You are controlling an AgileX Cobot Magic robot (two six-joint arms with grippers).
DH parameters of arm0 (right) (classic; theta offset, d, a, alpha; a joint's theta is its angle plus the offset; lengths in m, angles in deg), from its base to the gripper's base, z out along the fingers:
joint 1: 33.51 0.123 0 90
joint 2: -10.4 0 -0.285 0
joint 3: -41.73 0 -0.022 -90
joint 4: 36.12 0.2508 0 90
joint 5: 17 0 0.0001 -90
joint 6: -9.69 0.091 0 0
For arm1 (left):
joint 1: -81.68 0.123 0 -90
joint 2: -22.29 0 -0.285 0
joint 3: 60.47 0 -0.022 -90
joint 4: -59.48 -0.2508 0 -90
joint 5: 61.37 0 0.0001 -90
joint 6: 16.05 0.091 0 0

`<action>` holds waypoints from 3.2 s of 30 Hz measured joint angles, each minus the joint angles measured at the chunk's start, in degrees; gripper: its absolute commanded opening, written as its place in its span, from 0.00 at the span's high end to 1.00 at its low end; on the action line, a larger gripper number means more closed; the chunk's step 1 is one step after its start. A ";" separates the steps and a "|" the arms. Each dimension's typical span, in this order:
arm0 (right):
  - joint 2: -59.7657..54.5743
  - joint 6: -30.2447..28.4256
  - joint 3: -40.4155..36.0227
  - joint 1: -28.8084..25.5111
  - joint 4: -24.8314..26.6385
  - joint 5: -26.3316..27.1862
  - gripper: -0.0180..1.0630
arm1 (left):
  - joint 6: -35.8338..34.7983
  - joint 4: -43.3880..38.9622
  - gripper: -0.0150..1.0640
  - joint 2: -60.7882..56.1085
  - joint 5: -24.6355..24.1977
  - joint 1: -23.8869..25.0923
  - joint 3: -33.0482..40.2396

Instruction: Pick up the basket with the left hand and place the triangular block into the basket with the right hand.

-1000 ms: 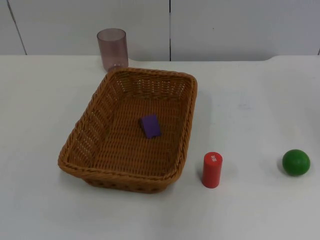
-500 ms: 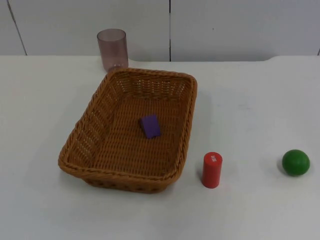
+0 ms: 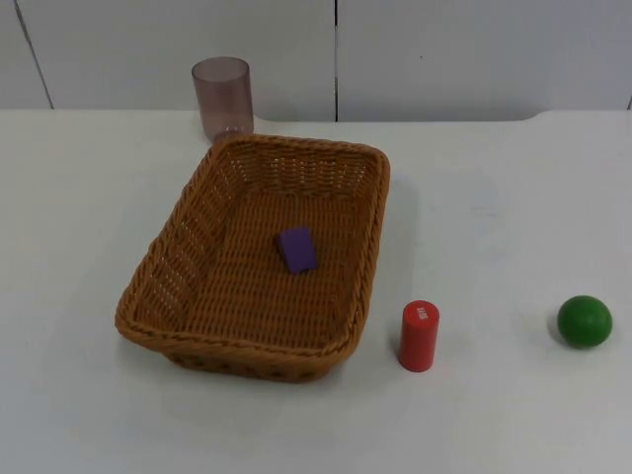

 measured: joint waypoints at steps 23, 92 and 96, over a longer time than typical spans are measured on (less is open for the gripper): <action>7.92 -11.69 0.43 3.85 9.79 -19.64 0.02 | 12.31 9.28 0.01 -9.36 -17.48 5.09 -17.48; 7.87 3.03 -17.13 6.84 7.40 -30.53 0.02 | 14.01 18.29 0.01 -13.76 -27.62 4.96 10.76; 7.92 3.84 -20.42 6.84 5.66 -30.76 0.02 | 13.86 18.29 0.01 -13.66 -28.19 4.96 15.97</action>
